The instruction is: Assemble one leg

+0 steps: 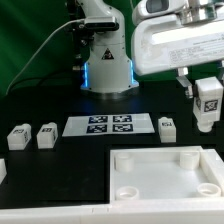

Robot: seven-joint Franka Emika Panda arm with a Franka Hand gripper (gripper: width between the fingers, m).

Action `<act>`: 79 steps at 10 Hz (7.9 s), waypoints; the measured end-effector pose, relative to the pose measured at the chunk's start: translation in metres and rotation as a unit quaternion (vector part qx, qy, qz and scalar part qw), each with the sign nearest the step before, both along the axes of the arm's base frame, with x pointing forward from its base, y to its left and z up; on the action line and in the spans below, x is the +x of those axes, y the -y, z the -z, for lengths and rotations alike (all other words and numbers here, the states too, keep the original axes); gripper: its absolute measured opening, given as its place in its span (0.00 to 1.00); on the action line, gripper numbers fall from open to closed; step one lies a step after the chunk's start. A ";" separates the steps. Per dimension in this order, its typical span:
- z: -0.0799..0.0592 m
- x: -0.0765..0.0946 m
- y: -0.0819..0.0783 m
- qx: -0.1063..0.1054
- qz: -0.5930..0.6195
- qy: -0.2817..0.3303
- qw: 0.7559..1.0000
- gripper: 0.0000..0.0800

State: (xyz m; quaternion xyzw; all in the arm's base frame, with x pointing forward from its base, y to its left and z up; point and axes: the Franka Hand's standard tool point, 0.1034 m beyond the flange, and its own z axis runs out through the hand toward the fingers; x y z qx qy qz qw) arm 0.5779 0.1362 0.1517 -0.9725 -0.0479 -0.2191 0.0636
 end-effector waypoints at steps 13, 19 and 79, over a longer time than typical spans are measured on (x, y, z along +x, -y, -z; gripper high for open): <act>0.044 0.035 0.026 -0.044 -0.041 0.065 0.996 0.37; 0.057 0.047 0.020 -0.042 -0.042 0.067 0.996 0.37; 0.066 0.059 0.025 0.125 0.593 -0.235 0.760 0.59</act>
Offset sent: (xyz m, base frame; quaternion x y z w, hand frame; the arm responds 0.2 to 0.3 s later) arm 0.0000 0.0000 0.0000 0.0000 0.0899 0.0000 0.9960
